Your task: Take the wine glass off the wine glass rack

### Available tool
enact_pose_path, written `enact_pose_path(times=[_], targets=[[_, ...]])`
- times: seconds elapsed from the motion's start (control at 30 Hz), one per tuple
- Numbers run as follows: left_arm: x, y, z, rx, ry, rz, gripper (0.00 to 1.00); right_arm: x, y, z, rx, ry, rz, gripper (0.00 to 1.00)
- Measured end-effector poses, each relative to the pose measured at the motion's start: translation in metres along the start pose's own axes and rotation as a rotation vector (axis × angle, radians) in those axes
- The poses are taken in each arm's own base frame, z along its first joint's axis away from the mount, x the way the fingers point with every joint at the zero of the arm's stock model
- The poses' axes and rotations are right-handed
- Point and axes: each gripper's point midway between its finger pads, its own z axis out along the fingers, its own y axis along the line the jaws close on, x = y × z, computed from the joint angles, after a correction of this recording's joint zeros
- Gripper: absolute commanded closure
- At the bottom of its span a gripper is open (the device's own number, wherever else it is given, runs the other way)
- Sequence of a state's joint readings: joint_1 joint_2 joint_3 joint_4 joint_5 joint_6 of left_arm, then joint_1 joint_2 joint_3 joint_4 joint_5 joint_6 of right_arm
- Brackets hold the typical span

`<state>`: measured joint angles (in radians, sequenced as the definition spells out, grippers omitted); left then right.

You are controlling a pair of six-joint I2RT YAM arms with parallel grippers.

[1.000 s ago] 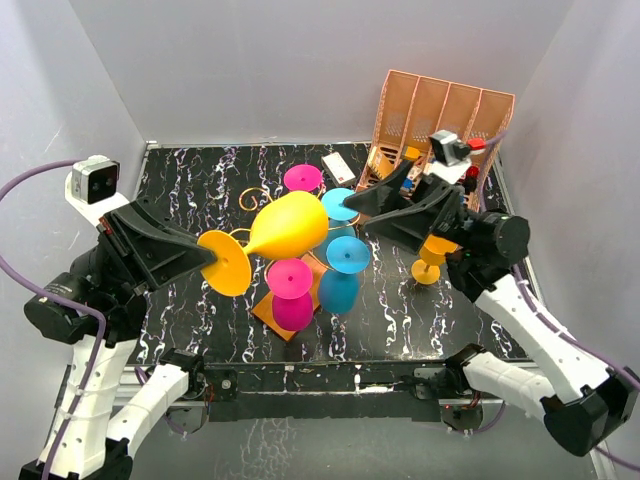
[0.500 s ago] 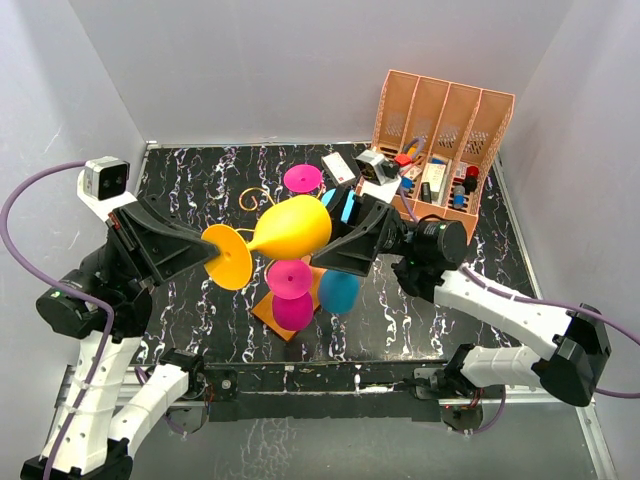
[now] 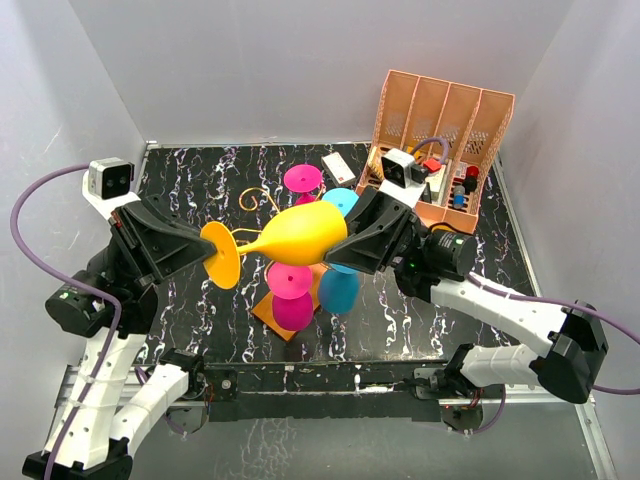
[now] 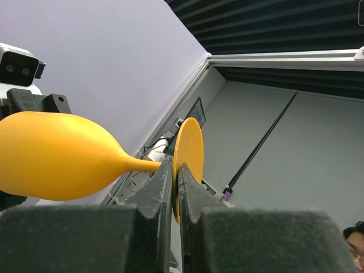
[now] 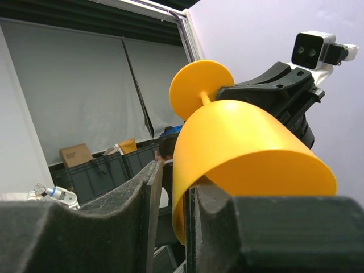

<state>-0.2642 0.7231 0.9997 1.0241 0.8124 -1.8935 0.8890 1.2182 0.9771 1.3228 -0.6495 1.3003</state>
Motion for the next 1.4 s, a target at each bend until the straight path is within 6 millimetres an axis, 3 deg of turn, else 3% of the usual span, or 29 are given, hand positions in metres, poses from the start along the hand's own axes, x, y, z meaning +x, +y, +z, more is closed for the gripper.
enact_pose_path(times=[0.13,0.27,0.43,0.57,0.7,0.8,0.87,1.13,1.4], targets=[[0.0,0.004,-0.001,-0.01,-0.003,-0.01,1.0,0.001,0.001,-0.003,-0.007,-0.005,-0.005,0.89],[-0.001,0.009,-0.001,-0.024,-0.009,-0.018,0.99,0.002,0.003,-0.004,-0.017,-0.012,-0.011,0.9],[-0.001,0.01,-0.003,-0.044,-0.023,0.002,0.84,0.001,0.004,-0.004,-0.022,-0.017,-0.025,0.92],[0.0,0.016,-0.006,-0.094,-0.05,0.055,0.6,-0.001,0.006,-0.003,-0.021,-0.019,-0.06,0.92],[-0.001,0.027,-0.01,-0.164,-0.068,0.101,0.39,-0.01,0.024,-0.002,-0.019,-0.024,-0.149,0.92],[-0.003,0.034,-0.011,-0.207,-0.074,0.132,0.15,-0.017,0.037,-0.001,0.014,-0.027,-0.227,0.92],[-0.003,0.037,-0.012,-0.23,-0.075,0.15,0.07,-0.022,0.041,-0.002,0.048,-0.029,-0.269,0.92],[-0.002,0.038,-0.015,-0.302,-0.062,0.226,0.03,-0.042,0.031,-0.02,0.326,-0.027,-0.438,0.92],[0.005,0.025,-0.022,-0.369,-0.046,0.356,0.03,-0.065,0.02,-0.074,0.727,-0.036,-0.536,0.92]])
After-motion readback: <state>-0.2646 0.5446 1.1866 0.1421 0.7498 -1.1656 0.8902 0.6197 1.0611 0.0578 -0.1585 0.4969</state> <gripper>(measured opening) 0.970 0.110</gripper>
